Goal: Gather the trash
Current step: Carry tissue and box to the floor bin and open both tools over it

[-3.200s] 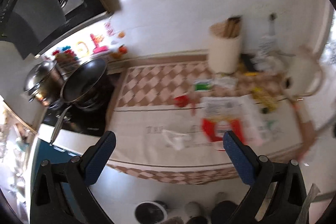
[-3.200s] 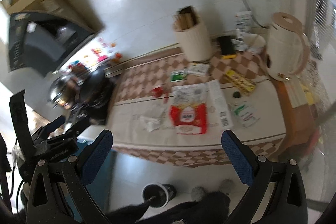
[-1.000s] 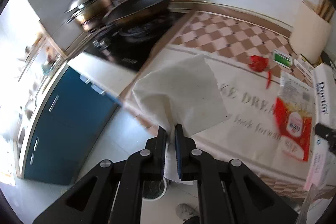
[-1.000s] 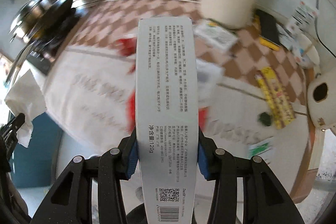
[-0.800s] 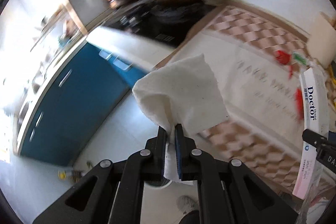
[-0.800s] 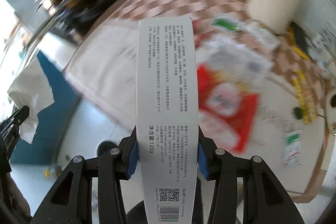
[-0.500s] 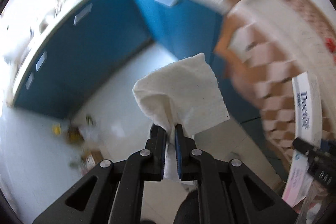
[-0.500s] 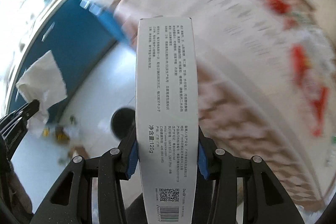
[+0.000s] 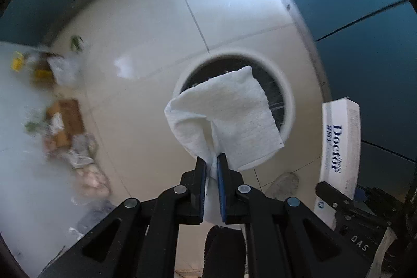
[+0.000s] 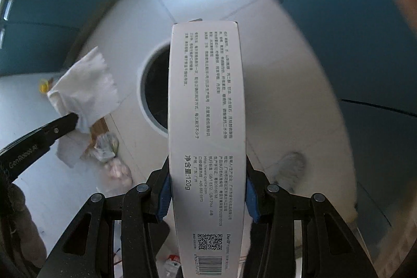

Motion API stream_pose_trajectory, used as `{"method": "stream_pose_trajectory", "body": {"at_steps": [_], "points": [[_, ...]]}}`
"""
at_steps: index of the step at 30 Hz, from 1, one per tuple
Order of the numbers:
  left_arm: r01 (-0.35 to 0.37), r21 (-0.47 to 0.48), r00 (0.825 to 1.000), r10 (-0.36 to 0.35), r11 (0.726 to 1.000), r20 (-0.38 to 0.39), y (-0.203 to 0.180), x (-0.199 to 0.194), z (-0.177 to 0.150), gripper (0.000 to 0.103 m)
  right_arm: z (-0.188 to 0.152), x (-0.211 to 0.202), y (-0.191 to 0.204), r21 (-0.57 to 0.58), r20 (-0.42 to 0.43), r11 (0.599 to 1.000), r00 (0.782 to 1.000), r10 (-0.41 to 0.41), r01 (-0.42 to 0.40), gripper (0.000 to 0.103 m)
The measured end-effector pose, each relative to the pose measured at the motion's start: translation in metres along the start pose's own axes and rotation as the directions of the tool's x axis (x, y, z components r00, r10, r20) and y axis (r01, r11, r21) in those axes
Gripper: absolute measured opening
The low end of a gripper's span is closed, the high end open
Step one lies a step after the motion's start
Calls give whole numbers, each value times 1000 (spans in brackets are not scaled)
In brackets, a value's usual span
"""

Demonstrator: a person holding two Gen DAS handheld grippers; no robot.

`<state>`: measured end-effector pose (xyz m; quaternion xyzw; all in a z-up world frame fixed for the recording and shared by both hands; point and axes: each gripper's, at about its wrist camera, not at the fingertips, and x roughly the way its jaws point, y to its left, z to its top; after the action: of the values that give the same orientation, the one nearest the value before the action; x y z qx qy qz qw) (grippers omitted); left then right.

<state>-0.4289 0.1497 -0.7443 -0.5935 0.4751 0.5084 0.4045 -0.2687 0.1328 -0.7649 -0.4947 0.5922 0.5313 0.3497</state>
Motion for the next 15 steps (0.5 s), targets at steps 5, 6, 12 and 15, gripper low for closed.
{"method": "stream_pose_trajectory", "body": {"at_steps": [5,6,12,15], "points": [[33,-13,997,-34,999,-64,19,62,15,7,29,92,-3,-12,-99,1000,995,20,-21,48],[30,-10,997,-31,1000,-71,19,66,16,10,35,102,-5,-14,-113,1000,993,22,-24,48],[22,-19,994,-24,1000,-106,24,81,25,13,43,152,7,-49,-182,998,983,22,-31,49],[-4,-25,996,1,1000,-89,30,79,23,36,53,158,12,-64,-216,998,976,11,-25,63]]}}
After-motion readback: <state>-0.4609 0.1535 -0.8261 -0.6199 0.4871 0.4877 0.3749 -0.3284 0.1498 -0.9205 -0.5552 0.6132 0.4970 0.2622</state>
